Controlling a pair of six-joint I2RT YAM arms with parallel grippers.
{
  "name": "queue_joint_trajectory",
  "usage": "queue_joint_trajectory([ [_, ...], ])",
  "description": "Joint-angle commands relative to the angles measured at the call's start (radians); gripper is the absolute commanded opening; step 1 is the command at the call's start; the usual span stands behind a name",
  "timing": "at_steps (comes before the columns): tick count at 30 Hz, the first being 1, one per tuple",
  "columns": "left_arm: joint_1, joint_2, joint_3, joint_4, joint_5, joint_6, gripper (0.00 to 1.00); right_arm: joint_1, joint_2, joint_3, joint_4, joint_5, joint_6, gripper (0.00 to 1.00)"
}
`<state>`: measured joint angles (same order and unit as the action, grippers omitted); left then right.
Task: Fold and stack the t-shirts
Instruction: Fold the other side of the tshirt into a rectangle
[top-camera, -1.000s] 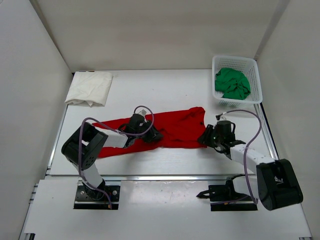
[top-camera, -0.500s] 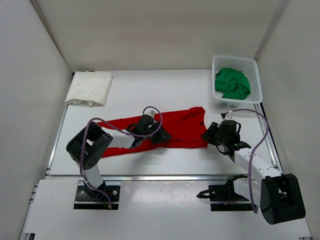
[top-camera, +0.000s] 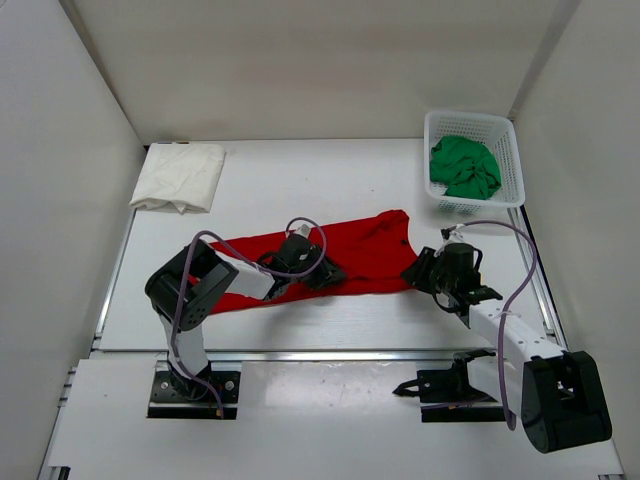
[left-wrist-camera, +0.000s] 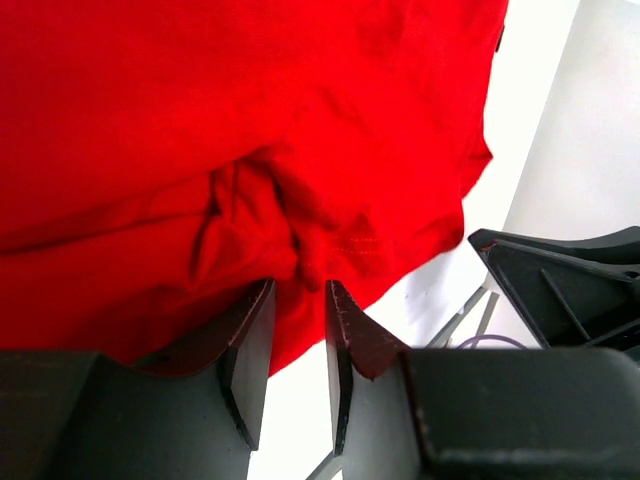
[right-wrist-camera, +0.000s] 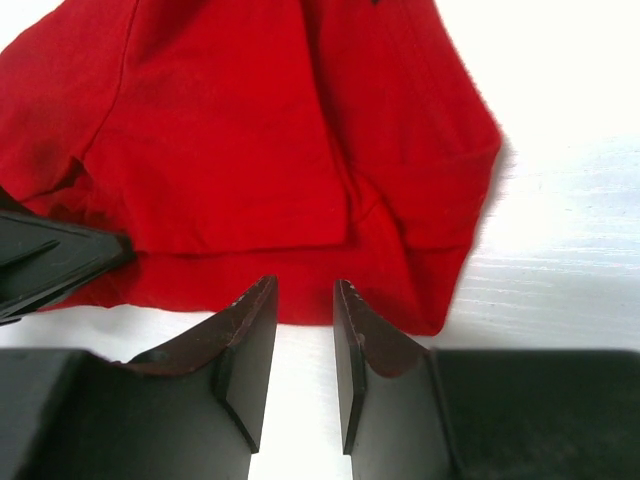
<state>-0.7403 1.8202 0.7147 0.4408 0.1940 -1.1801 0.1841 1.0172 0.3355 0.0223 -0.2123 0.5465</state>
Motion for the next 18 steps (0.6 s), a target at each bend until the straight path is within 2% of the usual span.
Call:
queue_joint_trajectory([
  [1,-0.013,0.021,0.009,0.035,-0.018,-0.033,0.37,0.008,-0.014,-0.010,0.056,-0.013,-0.006,0.27],
  [6,-0.022,0.004,0.008,0.046,-0.013,-0.056,0.33,0.023,-0.025,-0.006,0.047,-0.007,-0.011,0.27],
  [10,-0.034,-0.039,-0.012,0.015,-0.036,-0.053,0.37,0.008,-0.023,-0.009,0.050,-0.007,-0.014,0.26],
  [18,-0.031,0.002,0.023,0.038,-0.031,-0.088,0.34,0.020,-0.028,-0.010,0.054,-0.015,-0.014,0.26],
])
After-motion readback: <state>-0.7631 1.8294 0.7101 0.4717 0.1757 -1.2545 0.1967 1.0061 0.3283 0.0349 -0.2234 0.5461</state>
